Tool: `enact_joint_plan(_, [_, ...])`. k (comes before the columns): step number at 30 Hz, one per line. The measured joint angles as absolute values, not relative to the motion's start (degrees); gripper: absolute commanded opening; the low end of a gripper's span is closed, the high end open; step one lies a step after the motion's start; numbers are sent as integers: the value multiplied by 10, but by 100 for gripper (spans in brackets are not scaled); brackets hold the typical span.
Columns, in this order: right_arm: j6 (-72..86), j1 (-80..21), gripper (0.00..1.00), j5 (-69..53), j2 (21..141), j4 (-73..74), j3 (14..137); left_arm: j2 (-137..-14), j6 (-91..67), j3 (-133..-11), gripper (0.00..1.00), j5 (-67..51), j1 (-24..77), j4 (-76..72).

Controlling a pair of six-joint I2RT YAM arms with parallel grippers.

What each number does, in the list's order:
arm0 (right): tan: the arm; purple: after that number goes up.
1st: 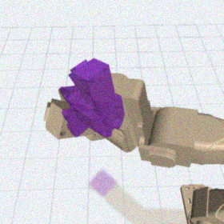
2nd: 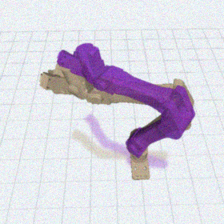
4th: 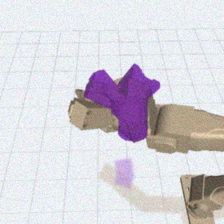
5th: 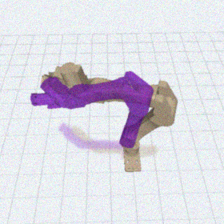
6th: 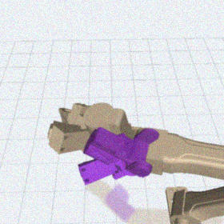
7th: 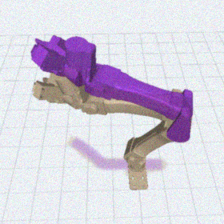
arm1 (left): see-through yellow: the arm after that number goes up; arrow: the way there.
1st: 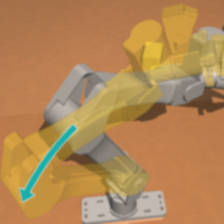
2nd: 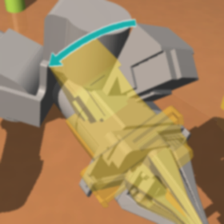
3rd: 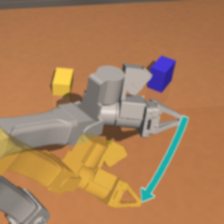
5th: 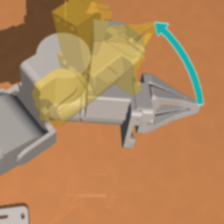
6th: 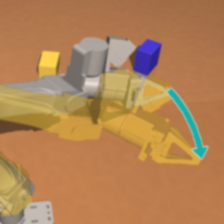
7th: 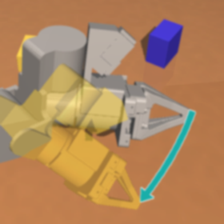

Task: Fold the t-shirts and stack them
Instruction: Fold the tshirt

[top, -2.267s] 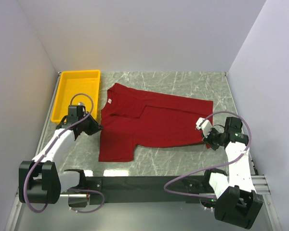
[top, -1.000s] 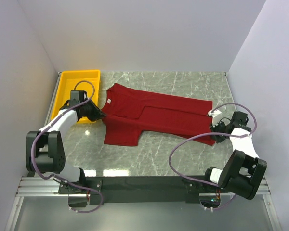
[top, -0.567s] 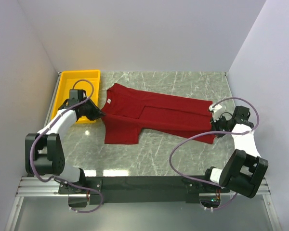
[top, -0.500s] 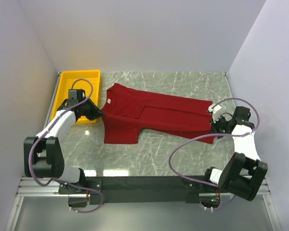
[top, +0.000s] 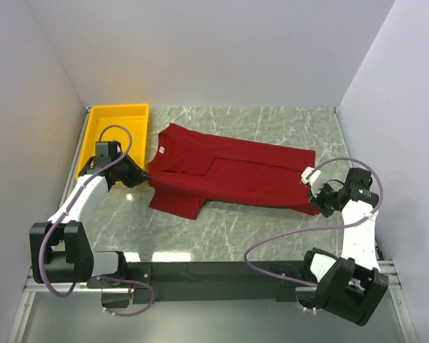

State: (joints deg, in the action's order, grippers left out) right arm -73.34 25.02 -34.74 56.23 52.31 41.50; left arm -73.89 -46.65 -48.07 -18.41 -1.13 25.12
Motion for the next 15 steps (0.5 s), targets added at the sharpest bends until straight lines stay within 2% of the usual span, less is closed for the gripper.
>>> enact_joint_plan(15, [-670, 223, 1, -335, 705, 431, 425, -813, -465, -482, 1, -188, -12, 227])
